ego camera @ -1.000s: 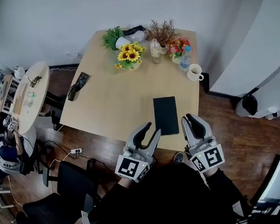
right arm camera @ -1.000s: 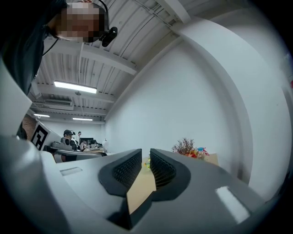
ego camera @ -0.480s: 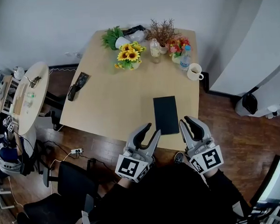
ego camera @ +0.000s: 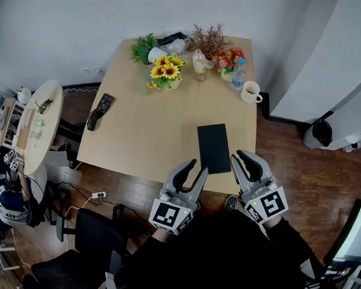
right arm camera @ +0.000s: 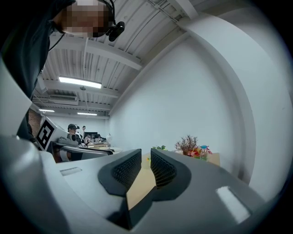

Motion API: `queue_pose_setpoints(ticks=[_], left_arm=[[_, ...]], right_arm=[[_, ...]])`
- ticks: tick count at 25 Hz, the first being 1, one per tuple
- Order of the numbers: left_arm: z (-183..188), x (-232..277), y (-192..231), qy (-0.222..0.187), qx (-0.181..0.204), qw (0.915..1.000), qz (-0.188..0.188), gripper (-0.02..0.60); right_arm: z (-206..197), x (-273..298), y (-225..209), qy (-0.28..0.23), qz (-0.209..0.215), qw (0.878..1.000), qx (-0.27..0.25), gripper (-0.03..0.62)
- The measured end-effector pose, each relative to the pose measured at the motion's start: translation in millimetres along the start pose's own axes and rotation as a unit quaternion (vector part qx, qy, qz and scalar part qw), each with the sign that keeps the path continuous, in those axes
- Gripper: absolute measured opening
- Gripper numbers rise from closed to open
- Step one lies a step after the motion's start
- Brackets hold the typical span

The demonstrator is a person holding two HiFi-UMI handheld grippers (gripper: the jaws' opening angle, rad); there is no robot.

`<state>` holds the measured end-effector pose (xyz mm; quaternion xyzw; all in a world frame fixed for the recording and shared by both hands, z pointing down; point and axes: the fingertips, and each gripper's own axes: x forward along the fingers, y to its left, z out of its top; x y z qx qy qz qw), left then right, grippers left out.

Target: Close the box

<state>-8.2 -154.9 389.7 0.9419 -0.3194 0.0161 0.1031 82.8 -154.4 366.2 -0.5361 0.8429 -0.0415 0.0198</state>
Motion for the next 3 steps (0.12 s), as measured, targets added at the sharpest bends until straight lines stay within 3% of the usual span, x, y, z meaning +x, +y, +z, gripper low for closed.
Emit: queue_pose_setpoints(ticks=[3], left_arm=[[-1.9,0.7,1.9,0.004,-0.001,1.0000,0.001,0.114]], right_arm=[[-0.3,1.3,-0.6,0.002,0.002,1.000,-0.001,0.051]])
